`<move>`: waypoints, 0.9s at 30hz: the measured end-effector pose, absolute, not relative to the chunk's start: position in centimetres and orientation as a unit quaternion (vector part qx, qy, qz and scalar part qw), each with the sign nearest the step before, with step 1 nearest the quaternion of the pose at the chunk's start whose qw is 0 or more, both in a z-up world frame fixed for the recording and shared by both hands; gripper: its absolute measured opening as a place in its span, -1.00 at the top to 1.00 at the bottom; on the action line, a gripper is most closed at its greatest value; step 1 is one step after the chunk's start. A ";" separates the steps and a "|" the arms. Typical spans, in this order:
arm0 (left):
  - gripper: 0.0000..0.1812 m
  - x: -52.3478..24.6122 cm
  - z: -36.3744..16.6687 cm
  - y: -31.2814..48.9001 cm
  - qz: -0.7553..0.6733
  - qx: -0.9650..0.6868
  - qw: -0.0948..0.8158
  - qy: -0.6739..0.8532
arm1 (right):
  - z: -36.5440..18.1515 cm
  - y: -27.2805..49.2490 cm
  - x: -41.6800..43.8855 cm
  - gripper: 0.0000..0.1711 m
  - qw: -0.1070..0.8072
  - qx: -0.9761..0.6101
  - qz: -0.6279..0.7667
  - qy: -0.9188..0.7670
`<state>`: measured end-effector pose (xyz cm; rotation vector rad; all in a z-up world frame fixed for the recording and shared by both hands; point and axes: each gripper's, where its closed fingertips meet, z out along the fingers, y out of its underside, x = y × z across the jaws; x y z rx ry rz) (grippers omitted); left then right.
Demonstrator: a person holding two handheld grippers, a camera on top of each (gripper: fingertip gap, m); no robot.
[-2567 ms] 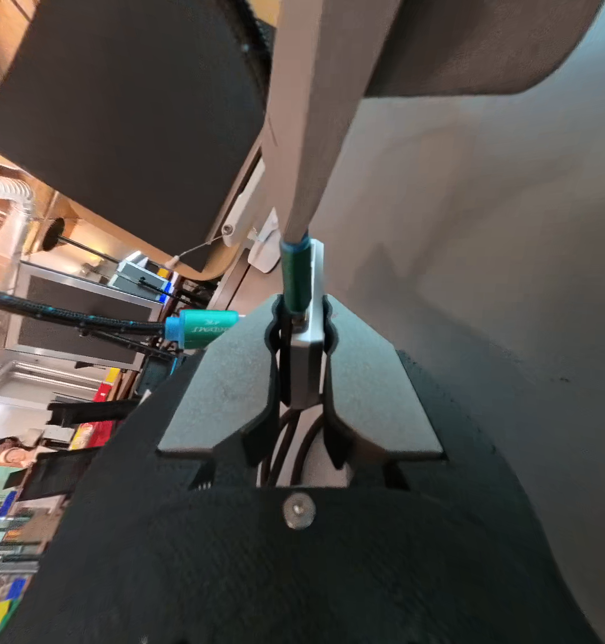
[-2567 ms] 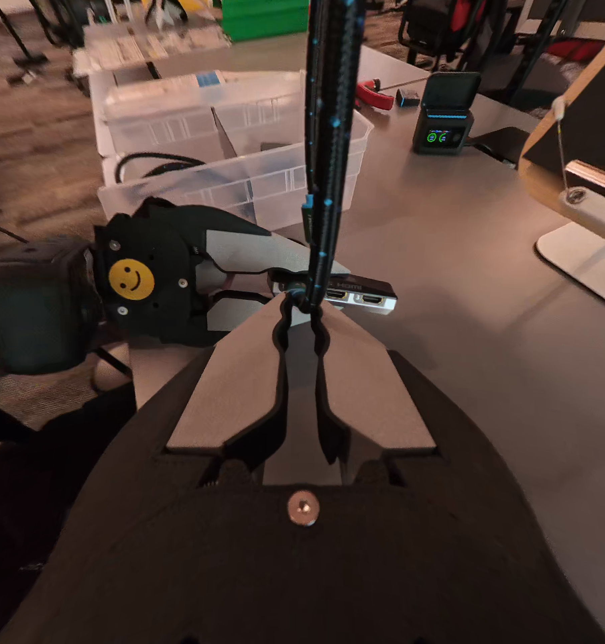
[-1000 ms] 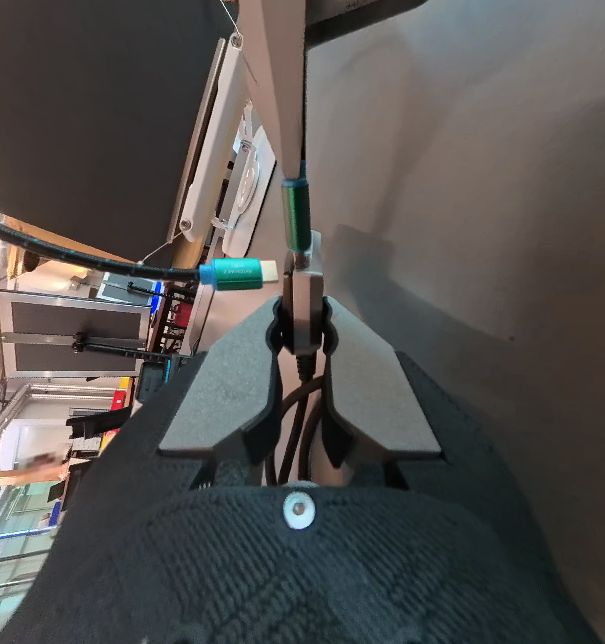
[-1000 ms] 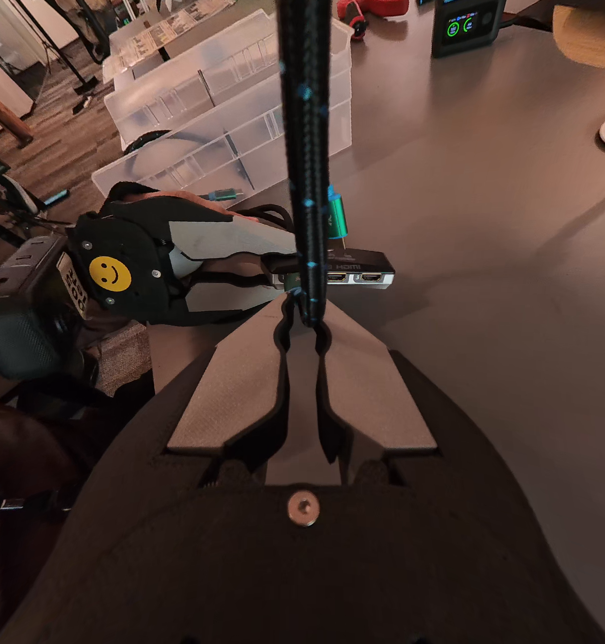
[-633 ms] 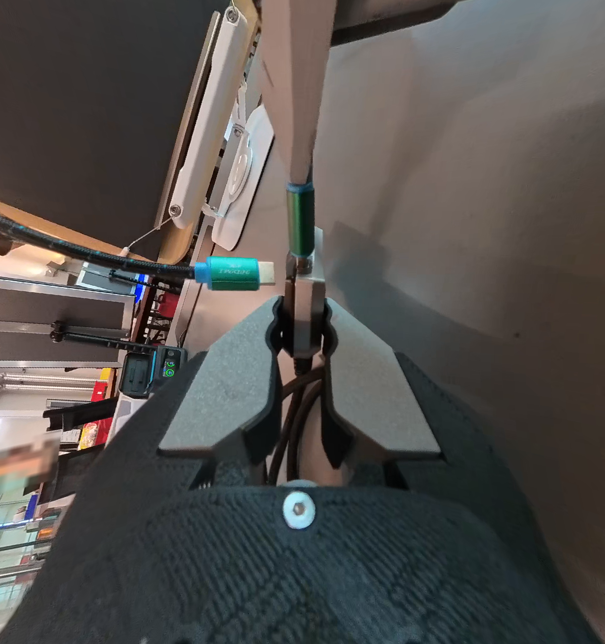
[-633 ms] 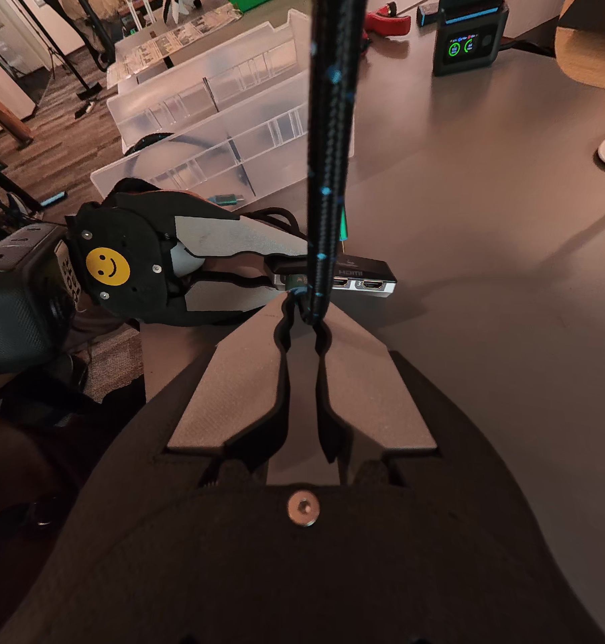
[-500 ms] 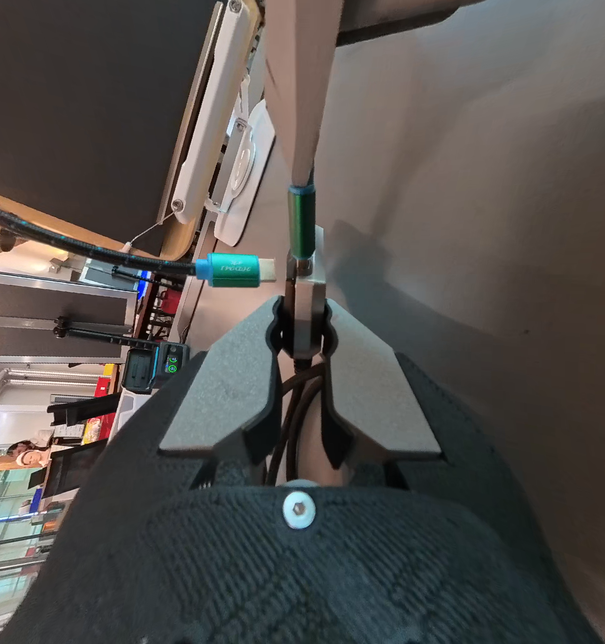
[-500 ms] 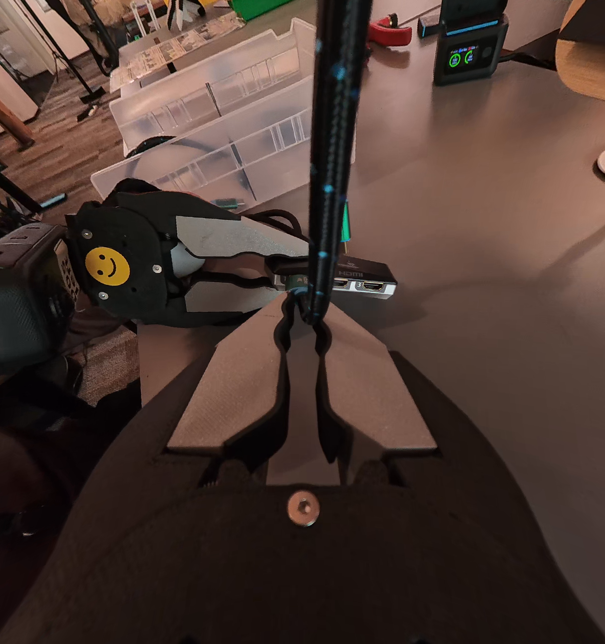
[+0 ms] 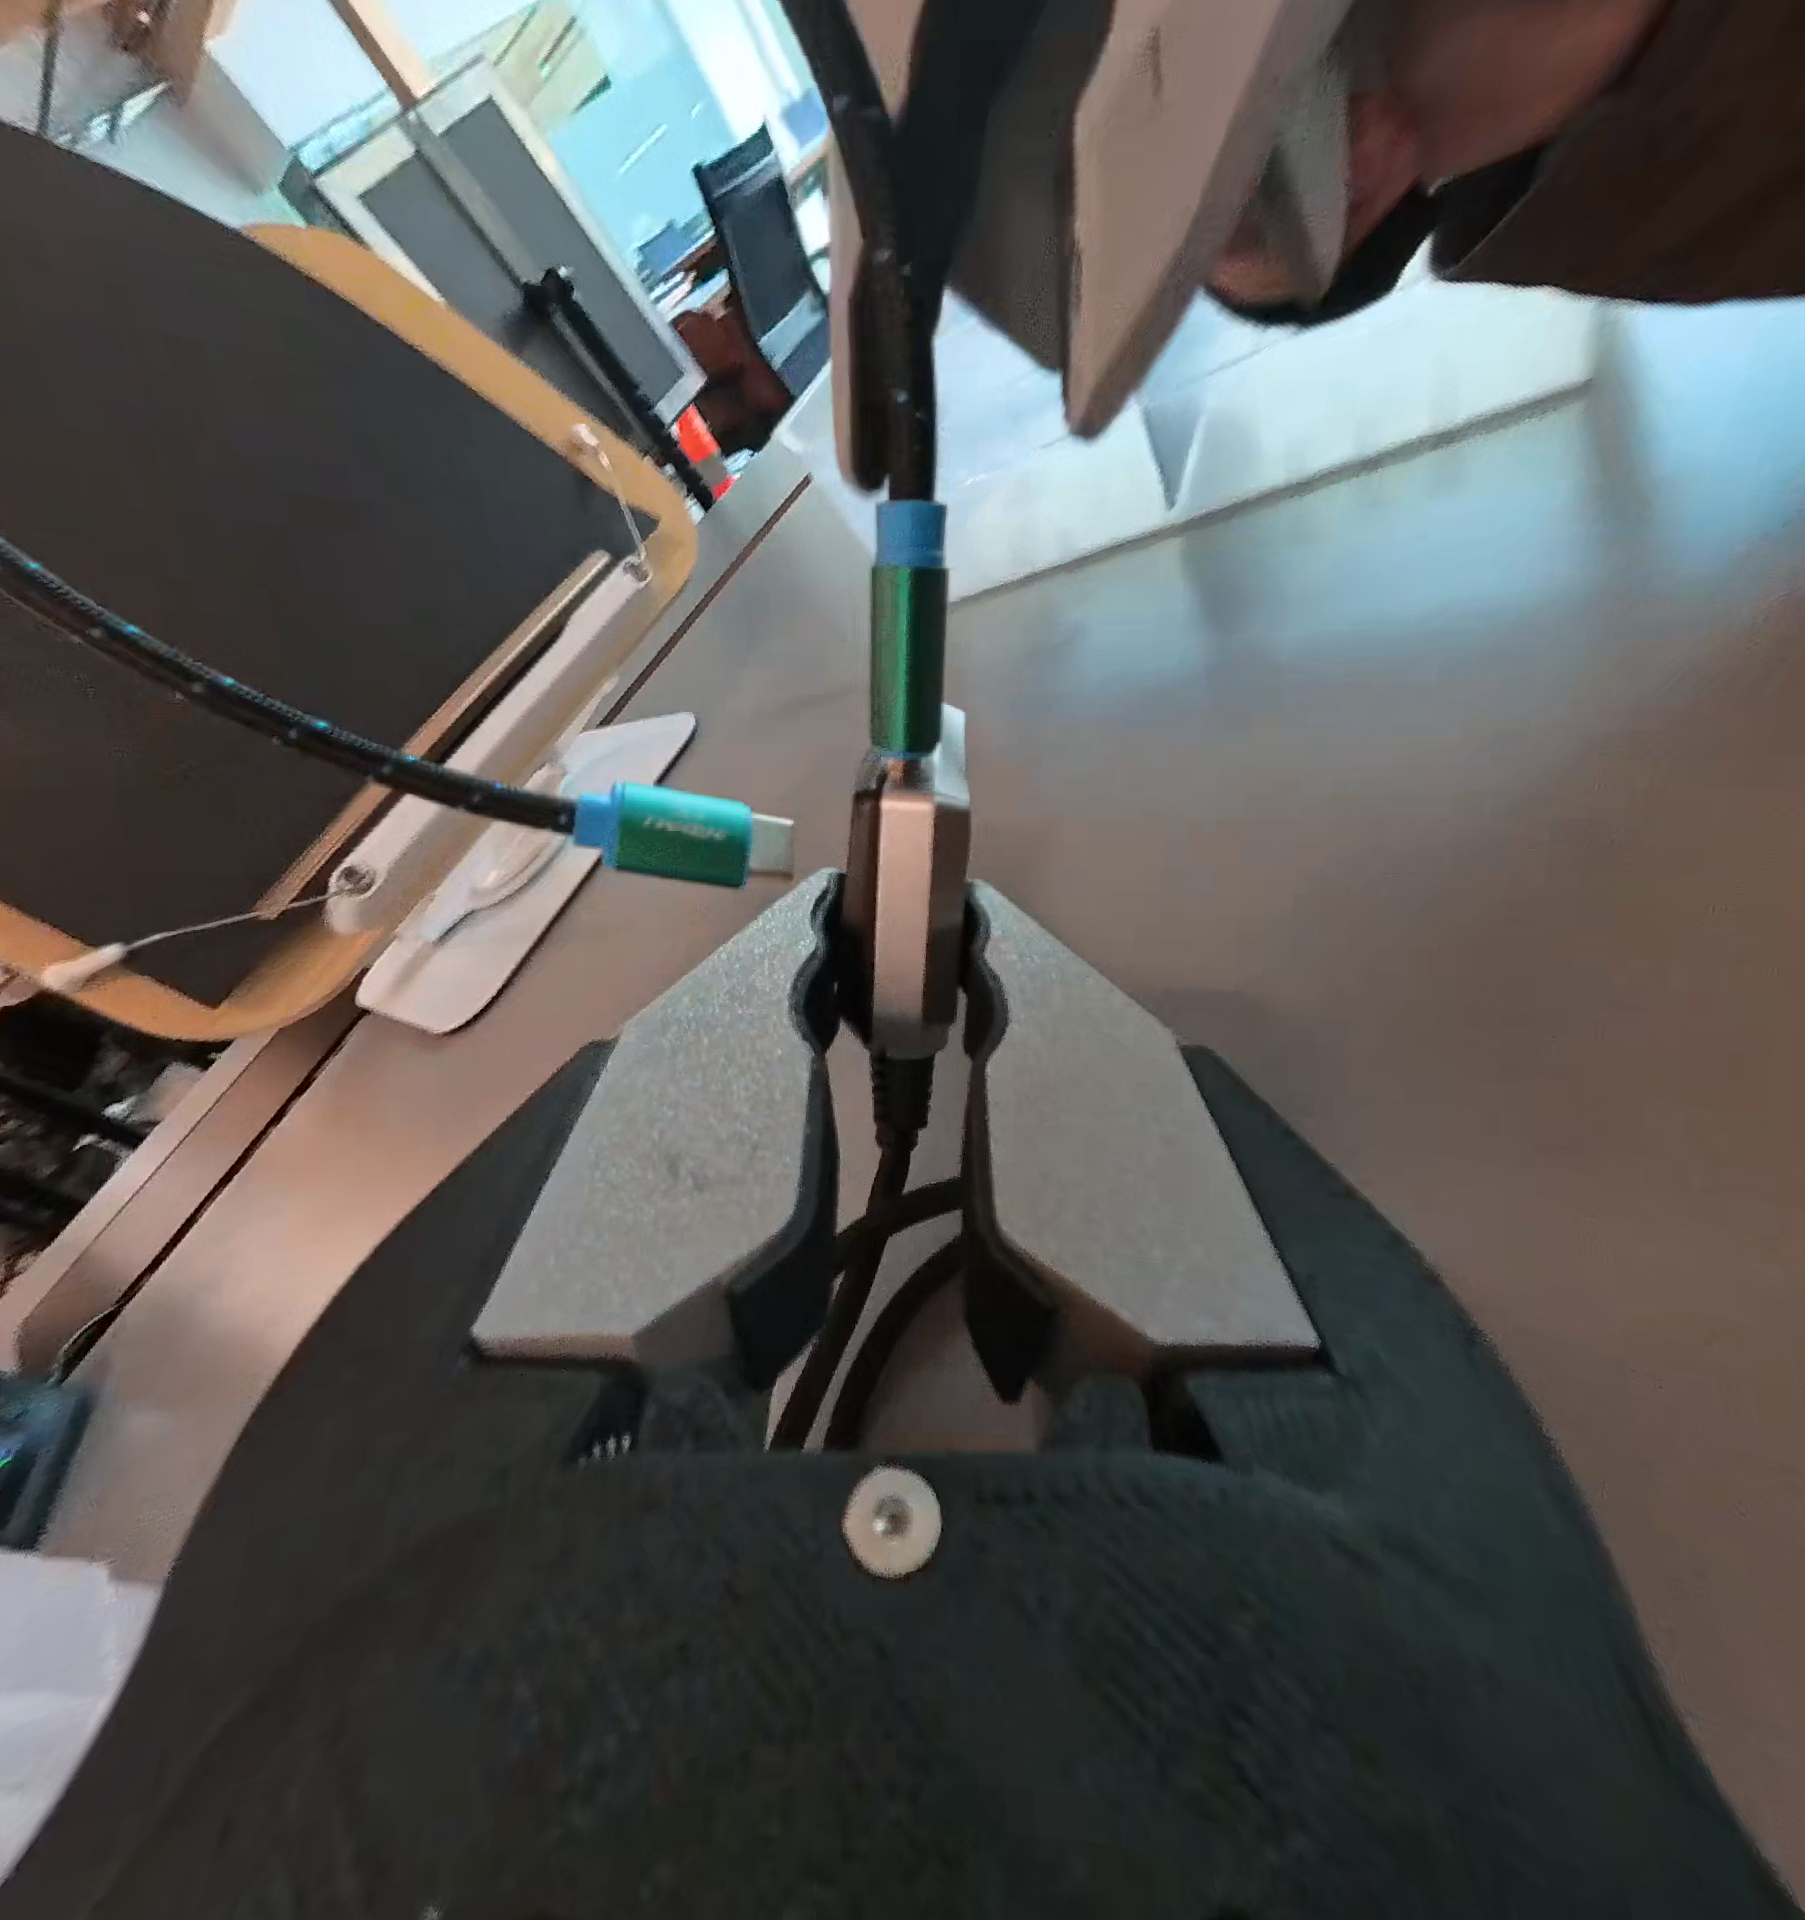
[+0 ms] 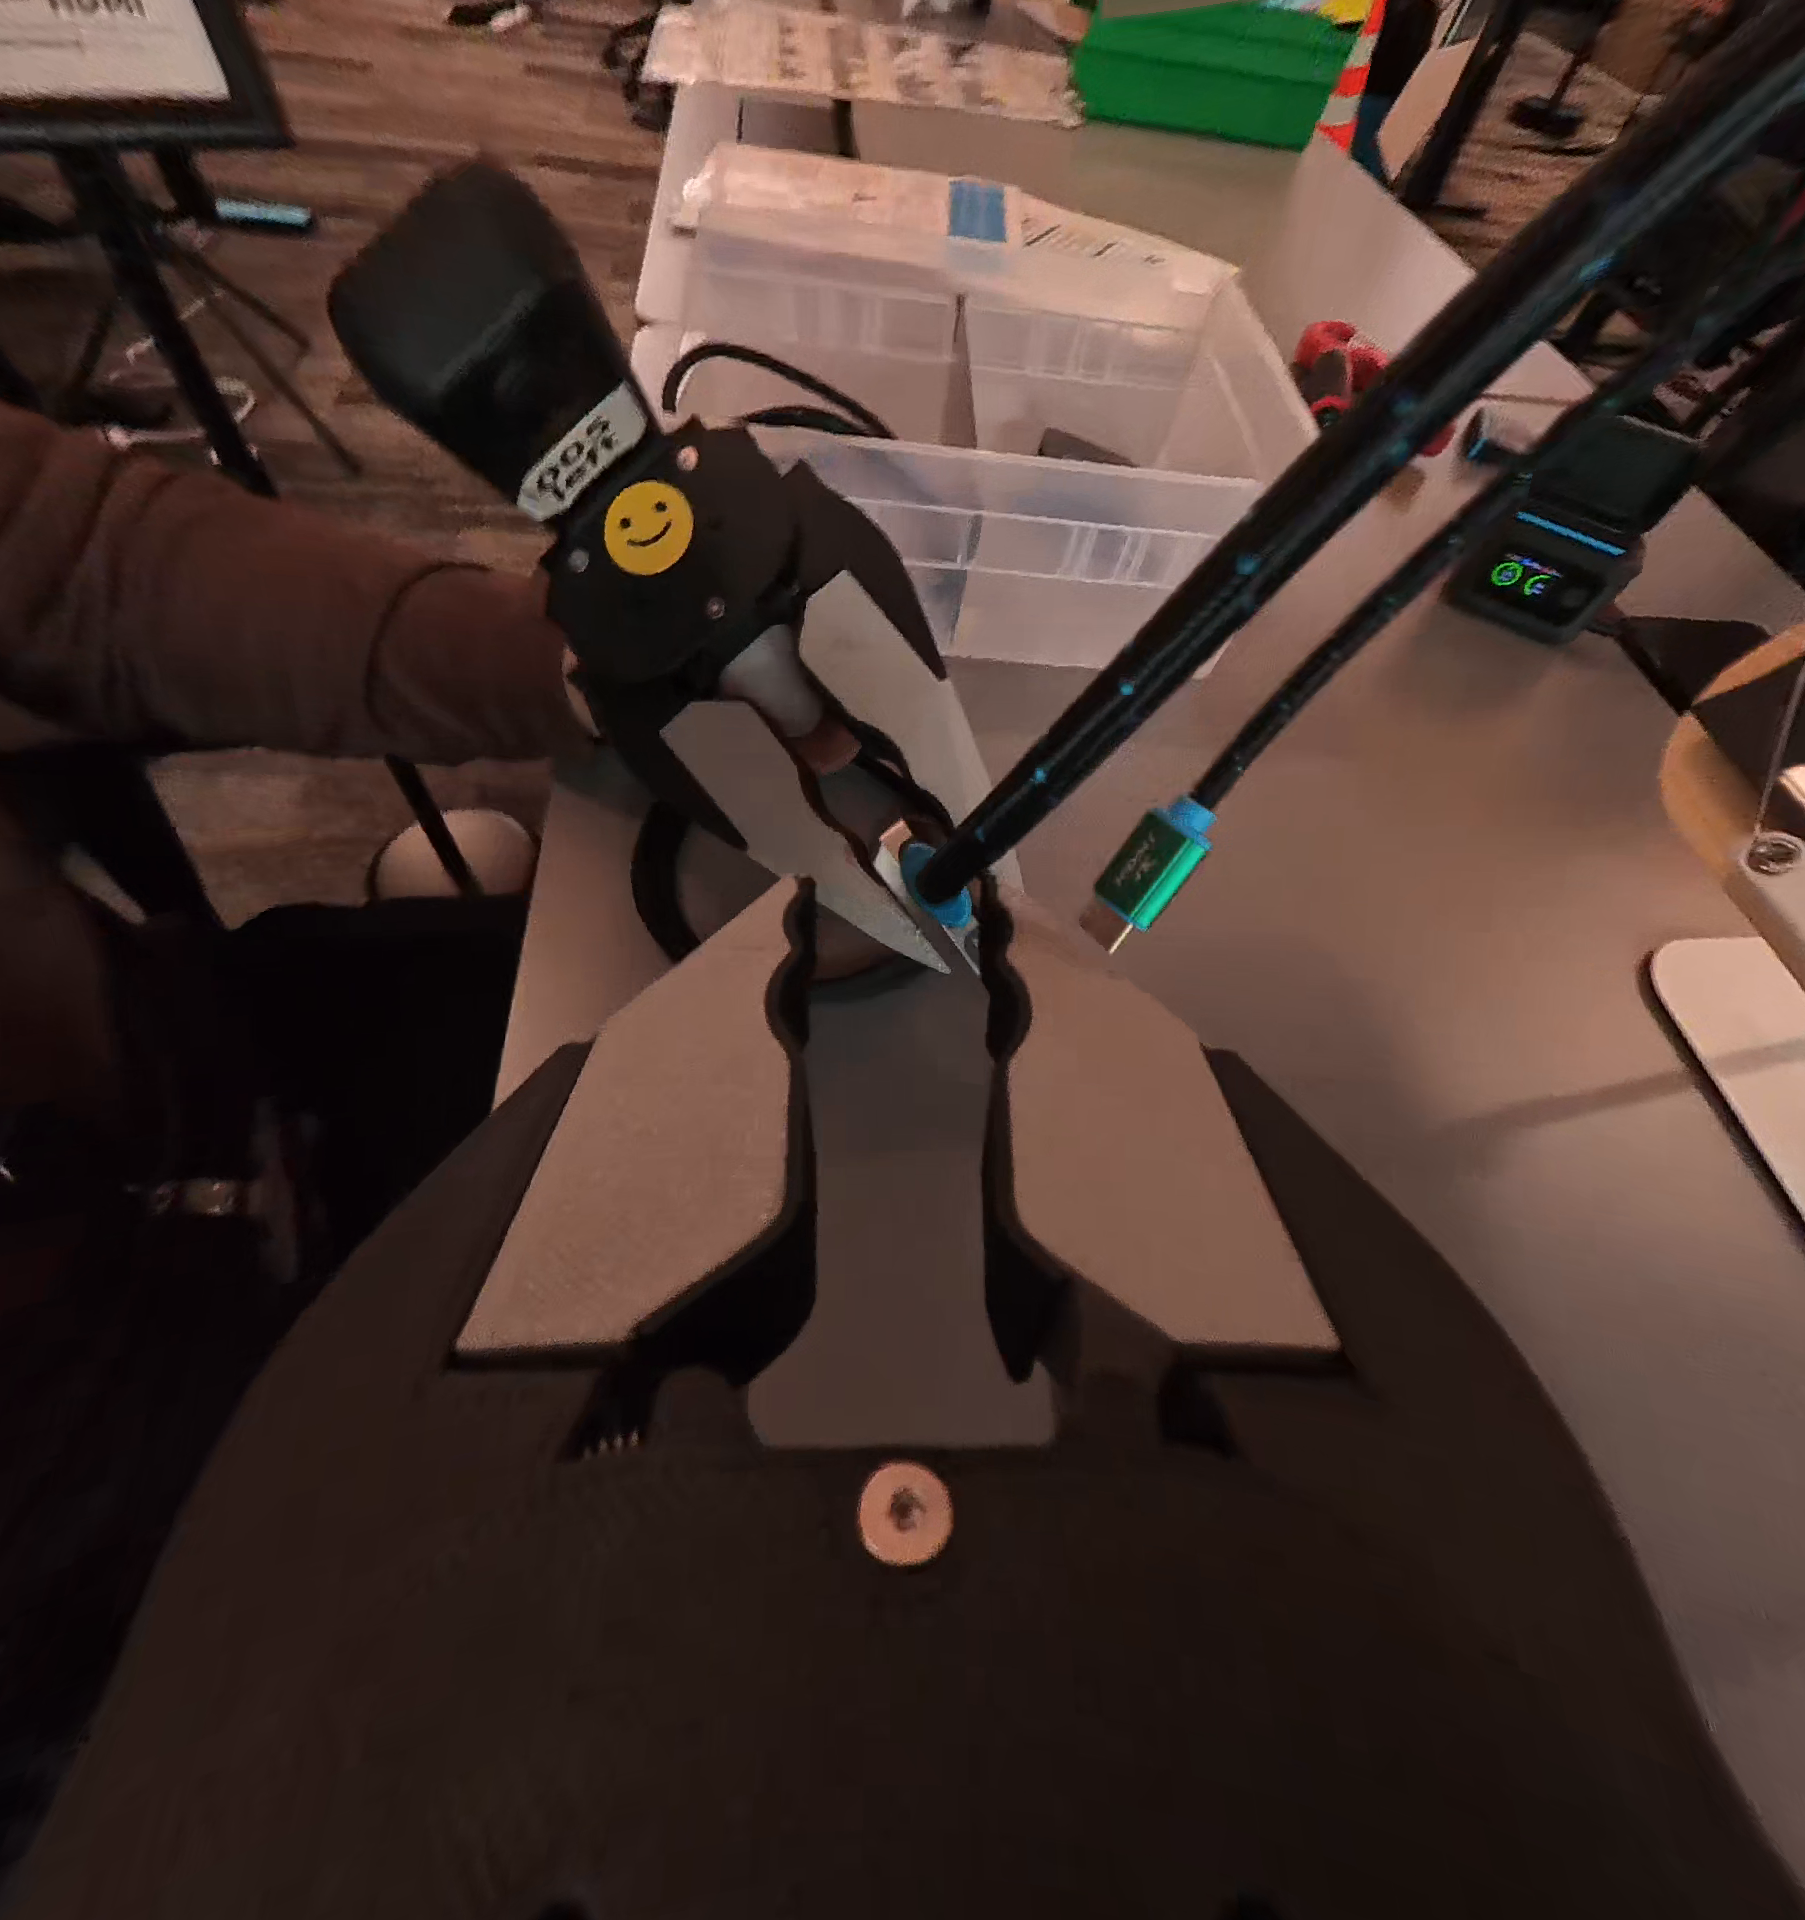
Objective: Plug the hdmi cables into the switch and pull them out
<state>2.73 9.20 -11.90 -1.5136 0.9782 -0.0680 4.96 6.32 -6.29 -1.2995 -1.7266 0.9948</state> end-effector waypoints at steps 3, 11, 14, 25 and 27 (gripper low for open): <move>0.80 3.4 -11.7 8.6 -0.051 -0.645 0.624 0.437 | -7.1 6.1 4.4 0.87 0.383 -0.490 0.348 -0.701; 0.79 3.3 -12.4 8.5 -0.024 -0.648 0.614 0.450 | -8.0 5.8 4.0 0.88 0.391 -0.476 0.331 -0.715; 0.79 3.4 -12.3 8.8 -0.008 -0.643 0.619 0.451 | -8.1 6.3 4.4 0.77 0.401 -0.487 0.329 -0.703; 0.77 5.1 -10.8 6.8 -0.117 -0.609 0.649 0.442 | -12.3 7.7 4.5 0.75 0.409 -0.476 0.141 -0.766; 0.71 4.4 -10.1 7.7 -0.130 -0.630 0.658 0.392 | -11.6 8.7 4.6 0.77 0.434 -0.489 0.116 -0.748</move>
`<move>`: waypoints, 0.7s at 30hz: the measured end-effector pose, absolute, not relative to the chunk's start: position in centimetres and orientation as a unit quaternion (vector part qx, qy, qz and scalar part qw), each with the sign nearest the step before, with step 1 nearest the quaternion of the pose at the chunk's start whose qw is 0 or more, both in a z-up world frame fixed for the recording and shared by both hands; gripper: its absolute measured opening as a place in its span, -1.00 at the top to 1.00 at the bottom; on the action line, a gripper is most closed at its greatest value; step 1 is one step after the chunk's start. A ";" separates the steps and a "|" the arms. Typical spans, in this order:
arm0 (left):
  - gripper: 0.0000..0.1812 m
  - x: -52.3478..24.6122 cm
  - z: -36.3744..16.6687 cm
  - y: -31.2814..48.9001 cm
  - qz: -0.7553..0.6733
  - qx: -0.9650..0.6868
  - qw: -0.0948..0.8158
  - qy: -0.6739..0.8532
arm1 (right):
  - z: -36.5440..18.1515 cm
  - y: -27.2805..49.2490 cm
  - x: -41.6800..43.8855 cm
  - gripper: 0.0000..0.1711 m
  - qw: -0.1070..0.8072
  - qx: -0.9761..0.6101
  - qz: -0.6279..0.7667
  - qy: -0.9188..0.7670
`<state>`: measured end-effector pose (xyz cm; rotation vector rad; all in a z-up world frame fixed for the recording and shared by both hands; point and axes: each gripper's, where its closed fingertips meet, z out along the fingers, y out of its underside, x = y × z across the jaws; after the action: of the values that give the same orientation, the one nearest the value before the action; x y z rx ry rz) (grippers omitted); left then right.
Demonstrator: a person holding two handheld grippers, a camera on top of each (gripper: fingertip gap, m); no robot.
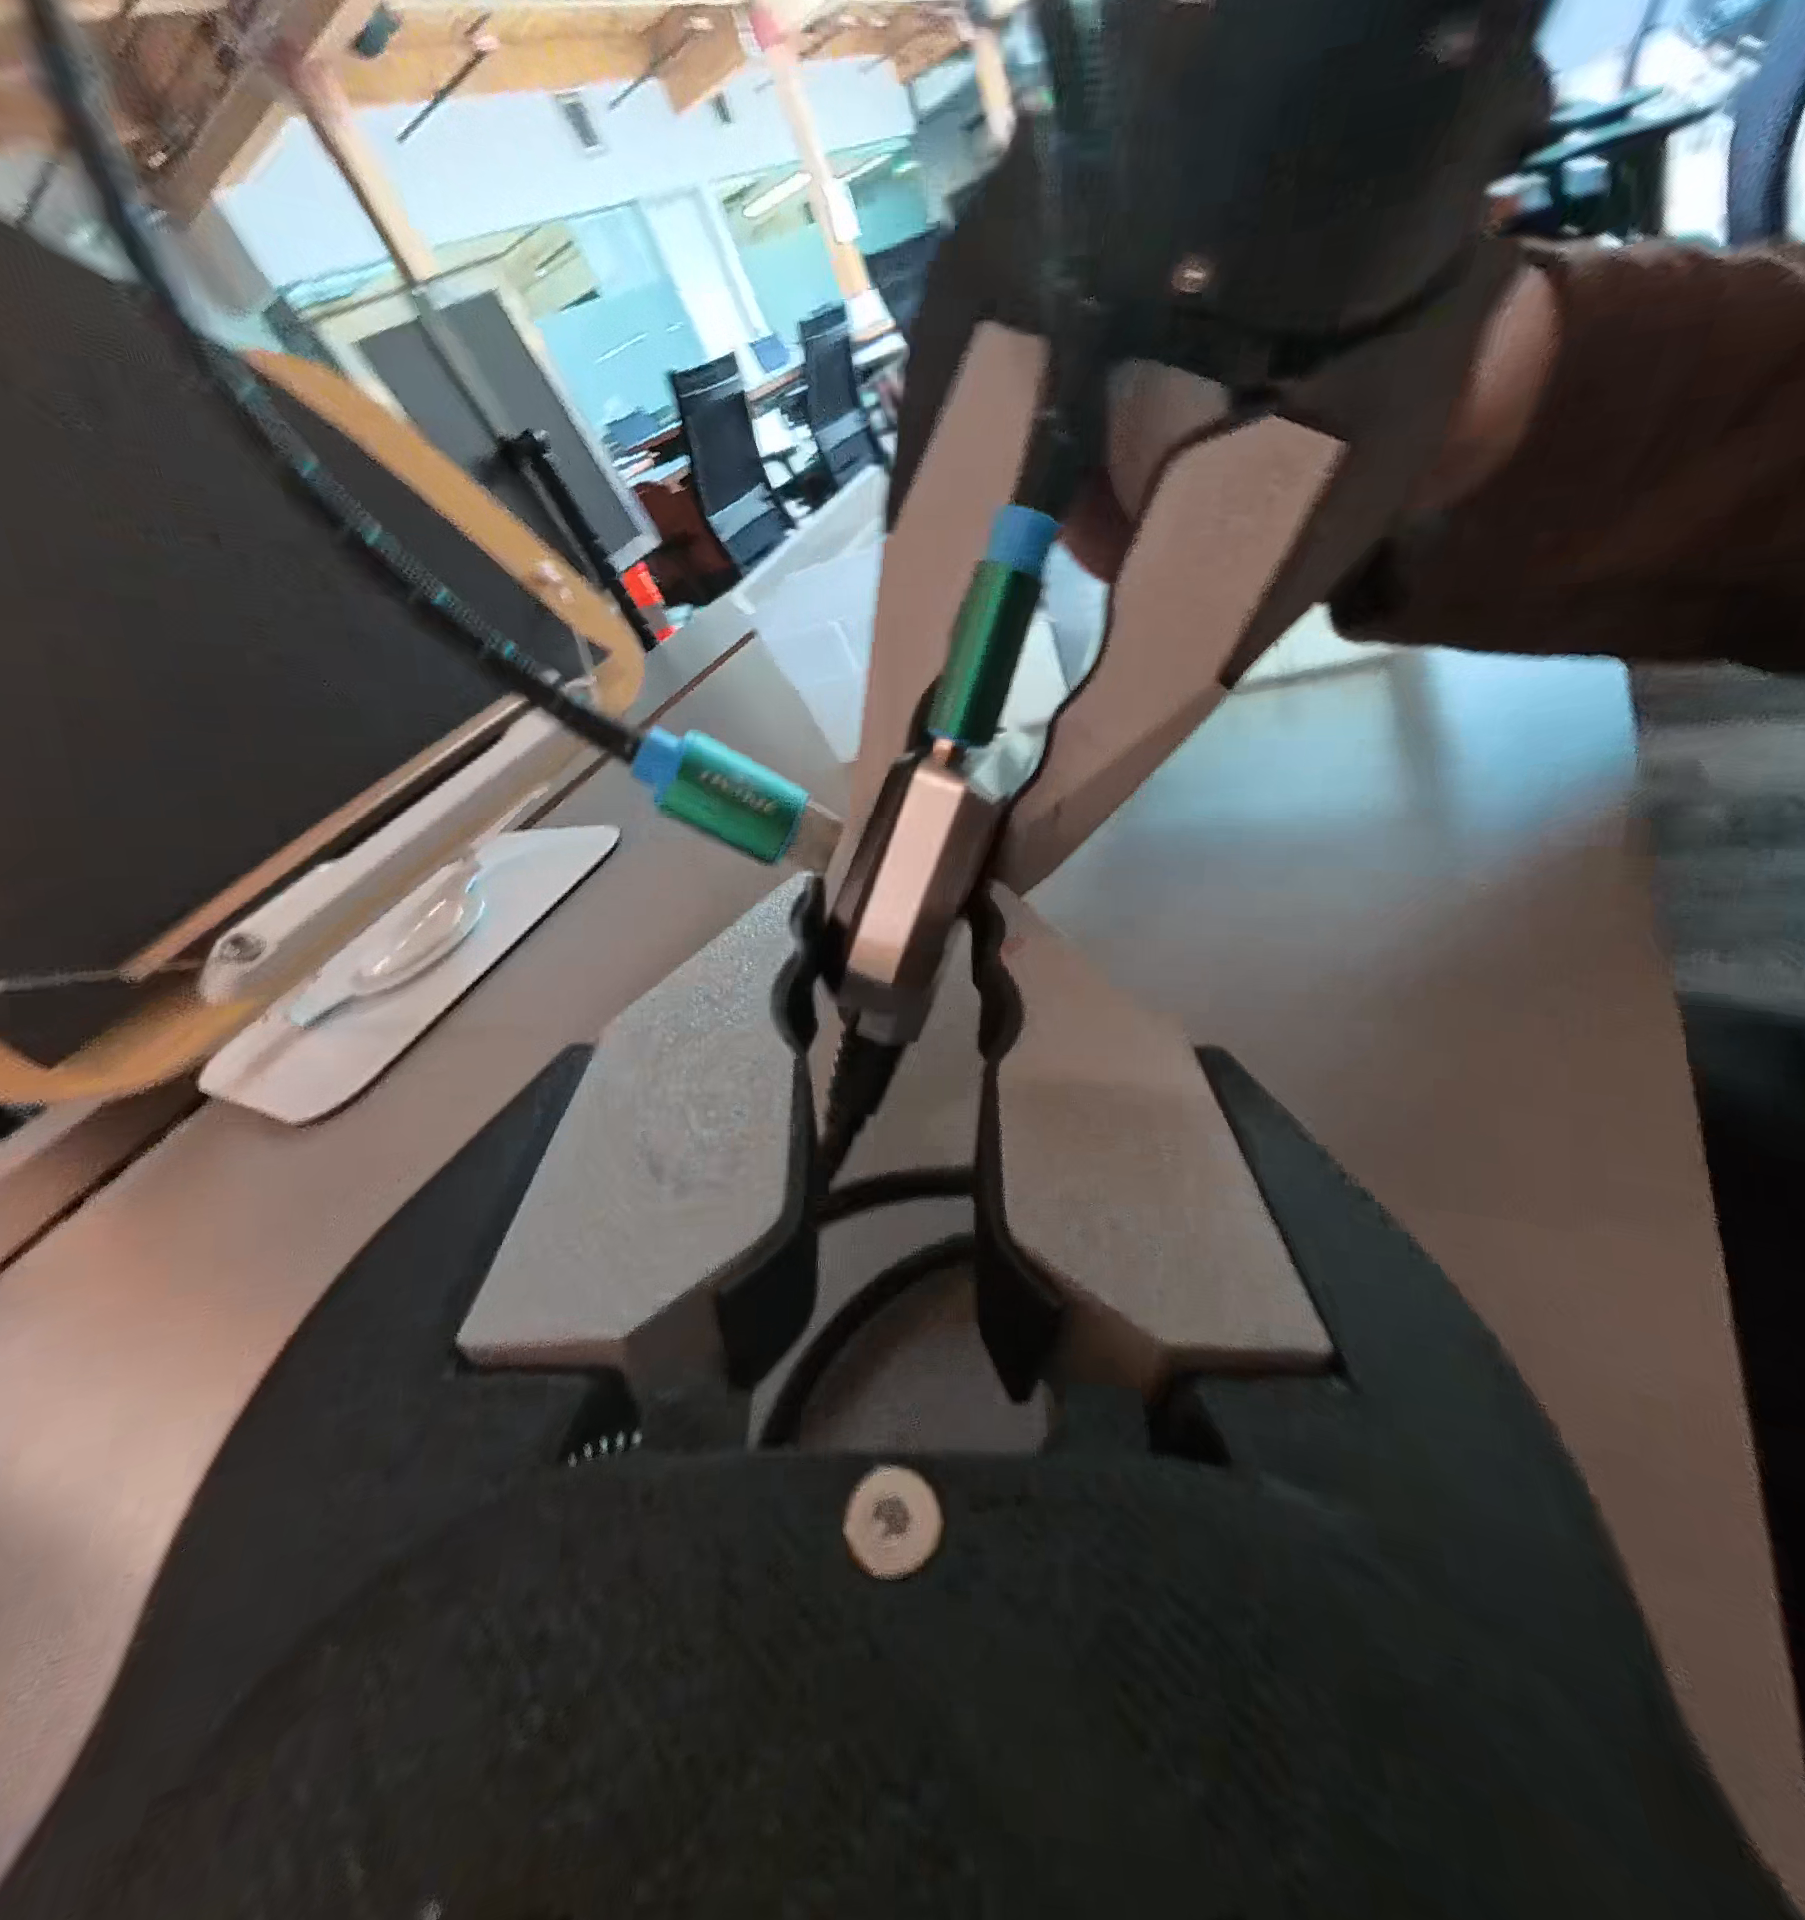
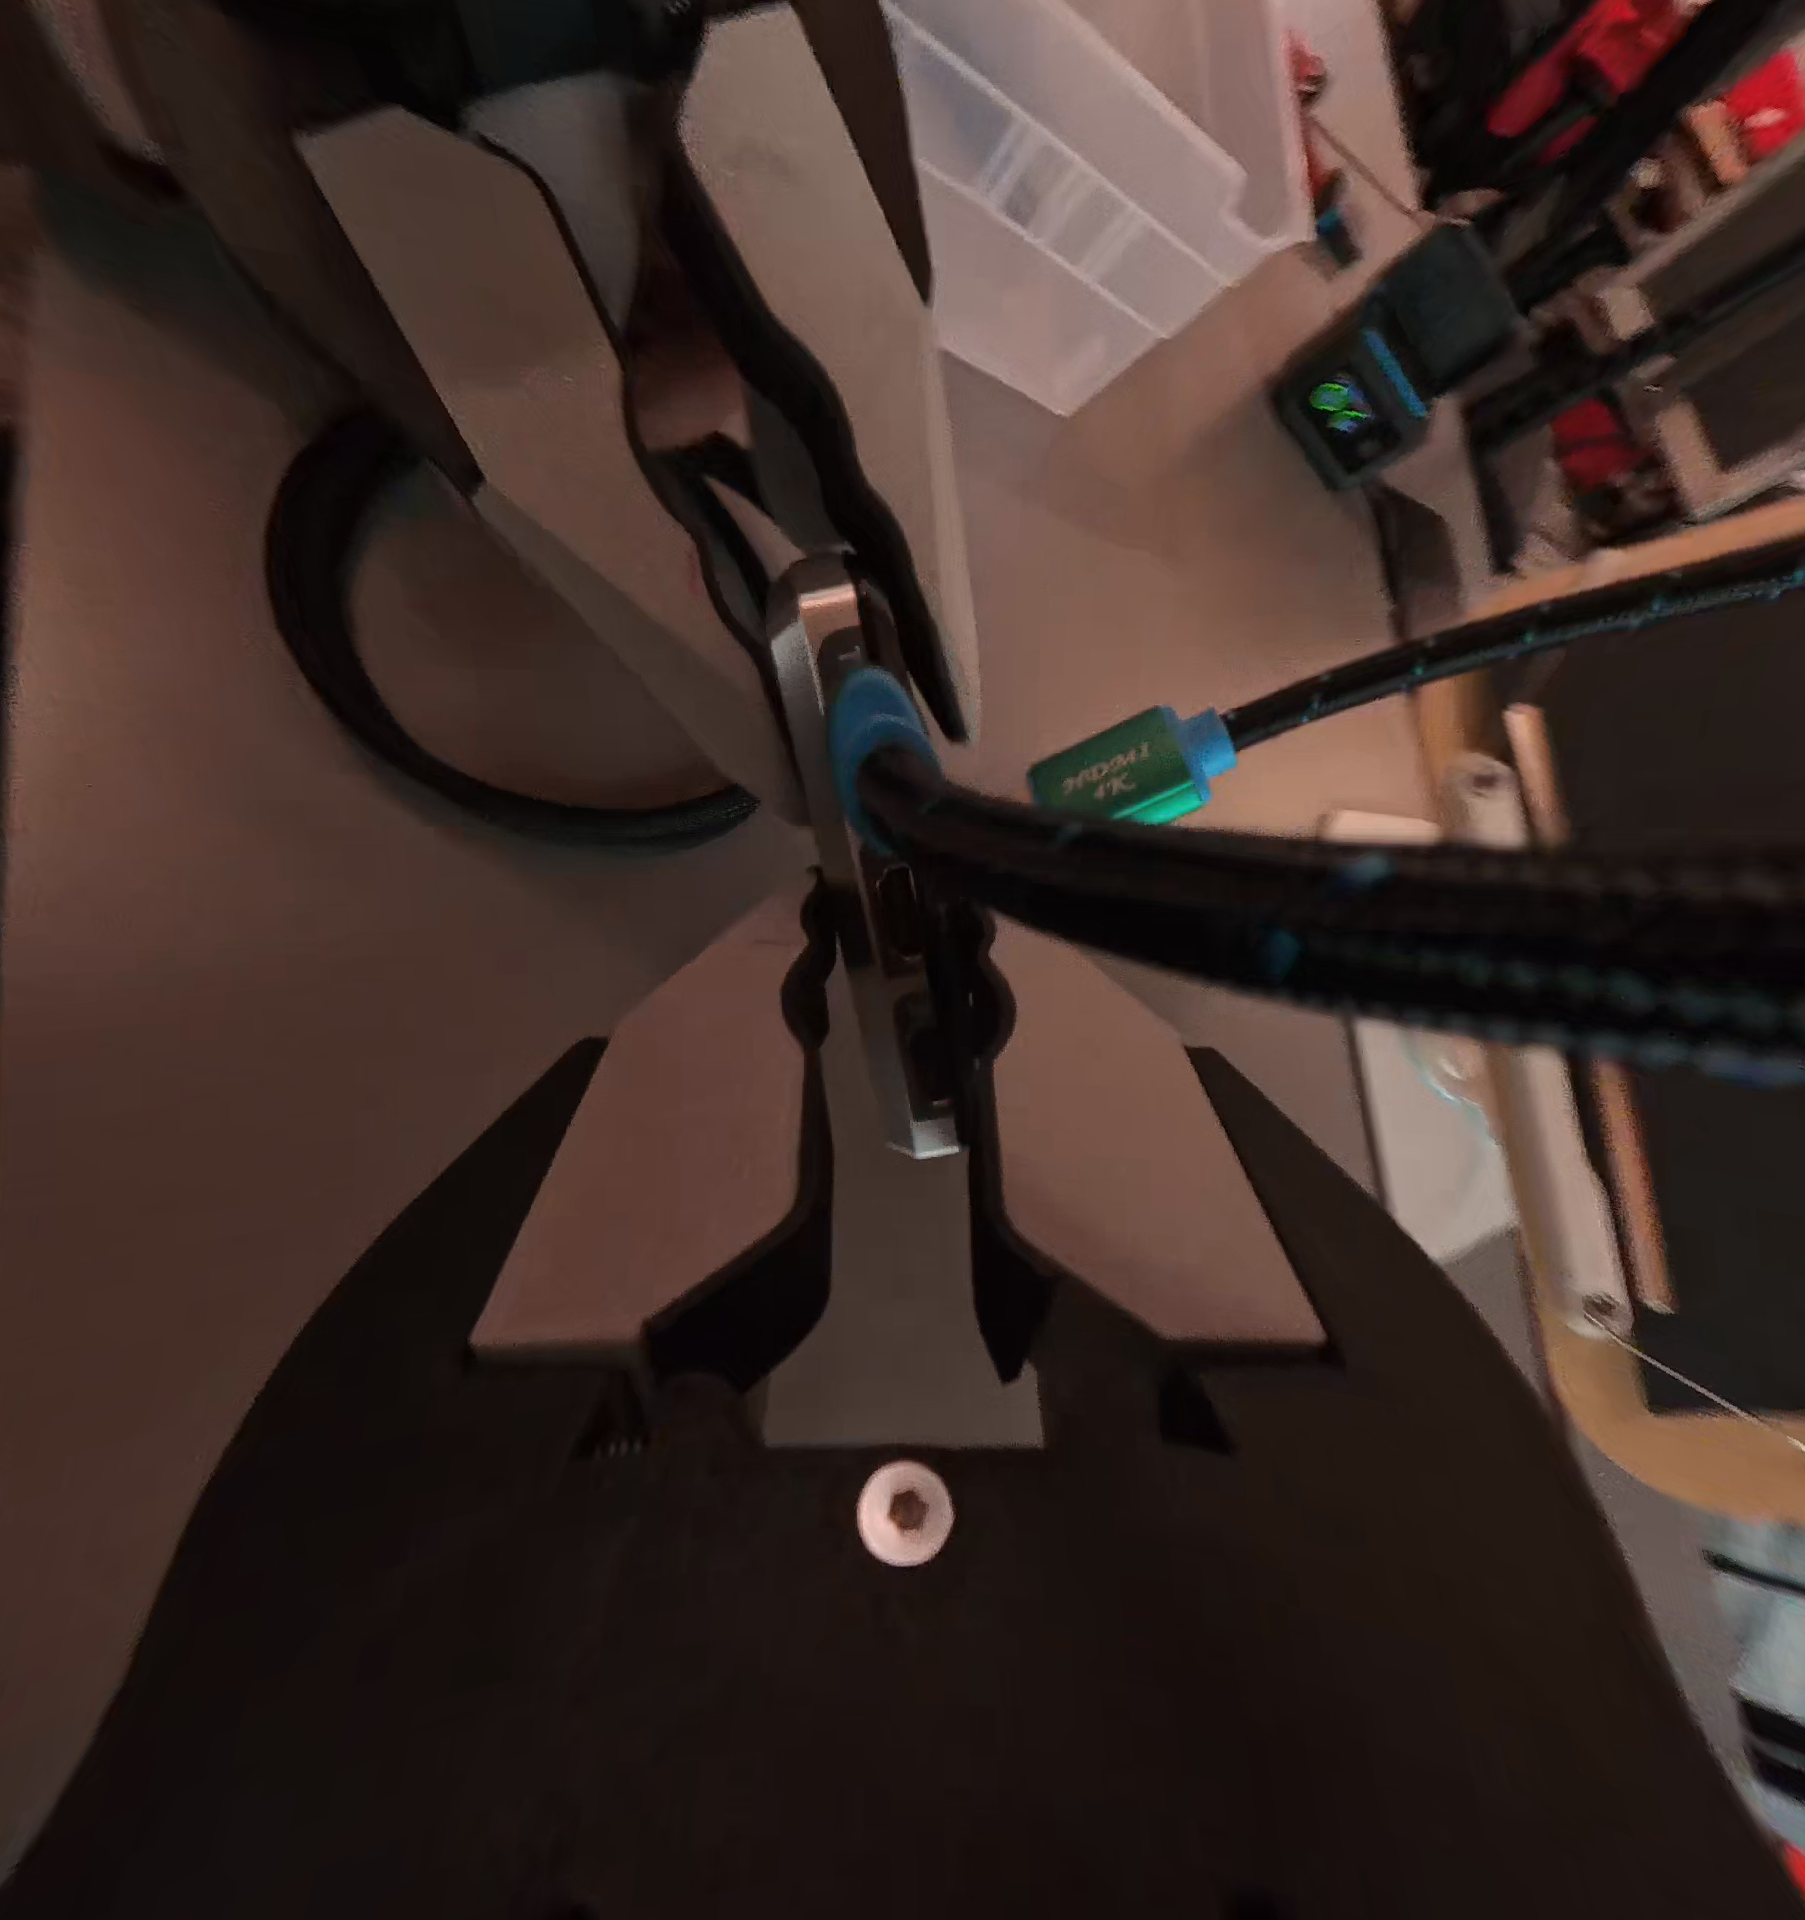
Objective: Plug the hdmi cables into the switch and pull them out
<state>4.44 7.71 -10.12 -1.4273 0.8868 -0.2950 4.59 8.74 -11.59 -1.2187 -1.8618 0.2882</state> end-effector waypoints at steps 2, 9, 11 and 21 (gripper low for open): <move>0.70 3.5 -9.3 8.5 -0.122 -0.653 0.655 0.360 | -10.4 10.8 5.2 0.77 0.480 -0.502 0.068 -0.716; 0.63 0.8 -8.8 9.1 -0.074 -0.716 0.610 0.331 | -11.1 18.7 7.7 0.76 0.509 -0.524 -0.210 -0.650; 0.64 -0.1 -9.1 9.4 -0.059 -0.724 0.608 0.321 | -13.5 18.2 6.8 0.69 0.477 -0.523 -0.212 -0.673; 0.41 -4.4 -9.8 7.1 -0.108 -0.803 0.505 0.296 | -16.0 13.2 6.8 0.53 0.435 -0.511 -0.071 -0.738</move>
<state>-4.37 7.09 -9.82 -1.9388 0.7140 -0.2615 6.77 13.23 -16.05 -1.2714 -1.8370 -0.1774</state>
